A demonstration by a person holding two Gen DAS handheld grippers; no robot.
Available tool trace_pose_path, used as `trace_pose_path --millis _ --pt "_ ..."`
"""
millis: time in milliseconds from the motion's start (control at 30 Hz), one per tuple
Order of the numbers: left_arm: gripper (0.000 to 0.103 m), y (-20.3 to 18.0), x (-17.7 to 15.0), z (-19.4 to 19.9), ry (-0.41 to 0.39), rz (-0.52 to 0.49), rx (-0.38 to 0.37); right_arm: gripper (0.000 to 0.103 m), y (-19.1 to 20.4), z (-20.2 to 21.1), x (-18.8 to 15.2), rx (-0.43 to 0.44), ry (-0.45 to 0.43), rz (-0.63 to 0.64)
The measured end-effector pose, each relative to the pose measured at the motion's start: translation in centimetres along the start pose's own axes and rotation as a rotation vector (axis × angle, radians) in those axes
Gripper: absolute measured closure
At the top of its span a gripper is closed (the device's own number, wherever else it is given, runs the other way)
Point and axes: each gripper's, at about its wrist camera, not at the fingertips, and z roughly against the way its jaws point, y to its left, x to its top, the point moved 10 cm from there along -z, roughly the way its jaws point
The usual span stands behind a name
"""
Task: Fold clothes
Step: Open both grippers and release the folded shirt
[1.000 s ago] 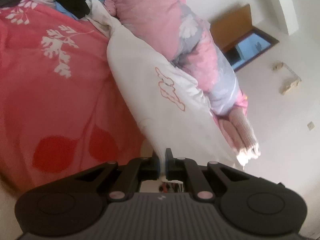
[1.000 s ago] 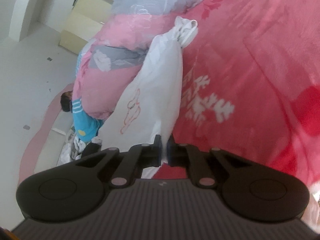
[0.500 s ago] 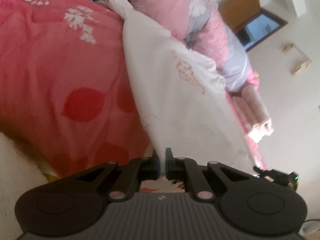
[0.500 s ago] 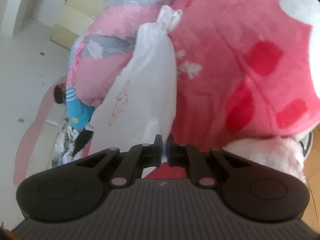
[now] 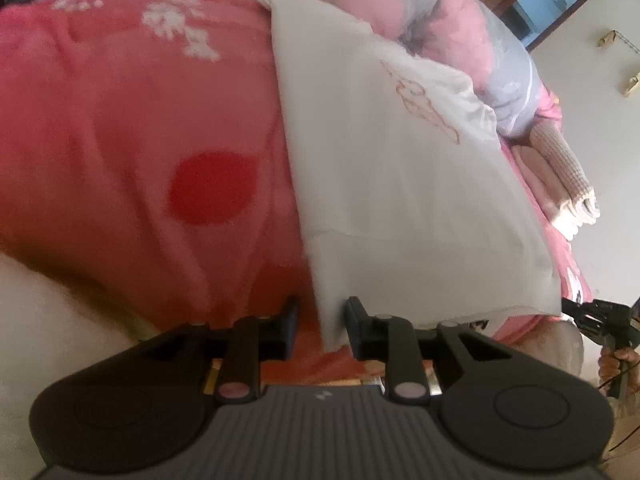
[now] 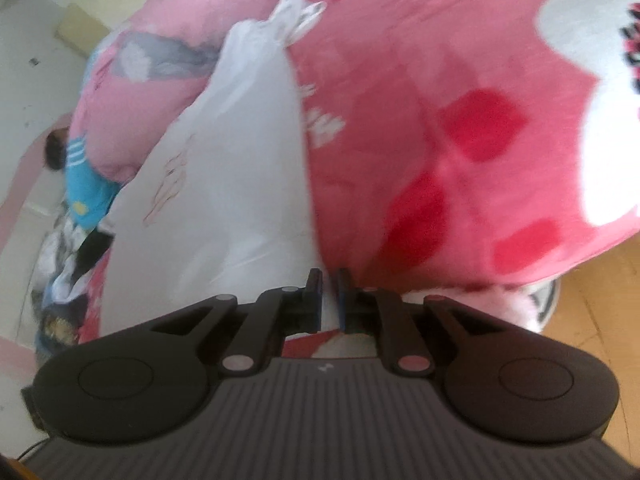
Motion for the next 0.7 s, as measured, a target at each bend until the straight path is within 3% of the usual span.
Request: trace_pose_path --millis 100,200,367,467,500,533,567,700 --pt "0.073 0.2 1.4 1.6 -0.054 0.041 -0.04 0.095 -1.0 1.5 0.8 -0.054 -0.058 0.005" --pt "0.072 0.0 3.0 2.9 -0.116 0.058 -0.073 0.095 0.5 2.6 1.2 -0.049 -0.11 0.079" --pt "0.07 -2.3 4.7 1.1 -0.172 -0.006 -0.099 0.095 5.3 0.5 1.2 0.074 -0.11 0.162" --pt "0.071 -2.6 5.2 -1.4 -0.175 -0.011 -0.064 0.095 7.5 -2.2 1.0 0.126 -0.07 0.156" --pt "0.078 -2.0 5.0 -1.9 -0.176 -0.01 -0.042 0.095 7.9 -3.0 0.9 0.135 -0.057 0.15" --pt "0.087 -1.4 4.9 -2.4 -0.177 -0.009 -0.021 0.095 7.7 -3.7 0.8 0.138 -0.044 0.14" --pt "0.089 -0.8 4.8 -2.3 -0.182 0.016 -0.033 0.095 7.2 -4.3 0.9 0.125 -0.034 0.121" --pt "0.089 1.0 4.8 -1.1 -0.173 0.115 -0.109 0.102 2.9 -3.4 1.5 0.078 -0.081 -0.018"
